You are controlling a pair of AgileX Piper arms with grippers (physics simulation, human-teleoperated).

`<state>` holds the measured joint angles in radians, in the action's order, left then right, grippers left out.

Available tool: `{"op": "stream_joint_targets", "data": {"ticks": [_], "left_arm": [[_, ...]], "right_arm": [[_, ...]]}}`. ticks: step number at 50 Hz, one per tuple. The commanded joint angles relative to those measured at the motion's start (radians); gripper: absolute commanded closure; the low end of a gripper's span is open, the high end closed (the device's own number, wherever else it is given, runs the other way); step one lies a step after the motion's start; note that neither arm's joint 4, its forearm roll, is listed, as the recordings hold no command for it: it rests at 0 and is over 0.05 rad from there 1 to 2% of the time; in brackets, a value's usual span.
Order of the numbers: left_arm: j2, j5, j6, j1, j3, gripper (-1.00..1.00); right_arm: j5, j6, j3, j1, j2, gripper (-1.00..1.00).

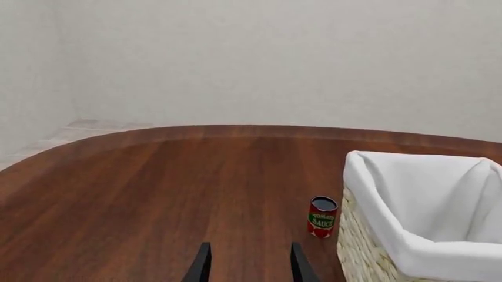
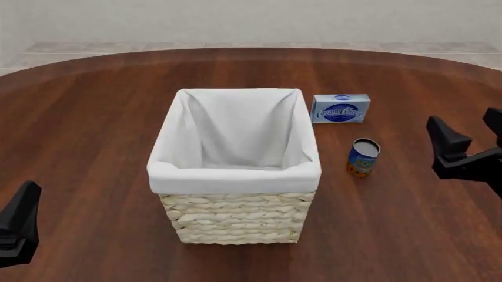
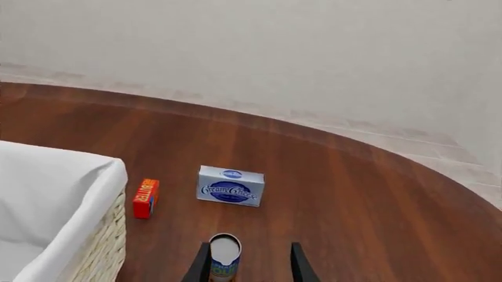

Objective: Pick up the alphabet soup and put it in the basket.

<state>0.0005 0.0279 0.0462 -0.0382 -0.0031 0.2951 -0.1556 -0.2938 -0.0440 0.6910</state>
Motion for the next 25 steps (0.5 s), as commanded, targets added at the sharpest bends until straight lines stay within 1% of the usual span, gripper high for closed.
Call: {"op": "stream_joint_targets", "data": {"ticks": [1, 9, 15, 25], "left_arm": [[0.000, 0.001, 0.000, -0.001, 0.000, -1.00], [0.000, 0.003, 0.002, -0.003, 0.000, -1.00], [0.000, 0.003, 0.002, -0.004, 0.000, -1.00], [0.000, 0.001, 0.005, -0.004, 0.000, -1.00]], "right_arm": [[-0.002, -0.011, -0.011, -0.013, 0.014, -1.00], [0.010, -0.004, -0.023, -0.025, 0.050, -1.00], [0.045, 0.011, -0.039, -0.035, 0.114, -1.00], [0.073, 0.017, -0.055, -0.046, 0.167, -1.00]]}}
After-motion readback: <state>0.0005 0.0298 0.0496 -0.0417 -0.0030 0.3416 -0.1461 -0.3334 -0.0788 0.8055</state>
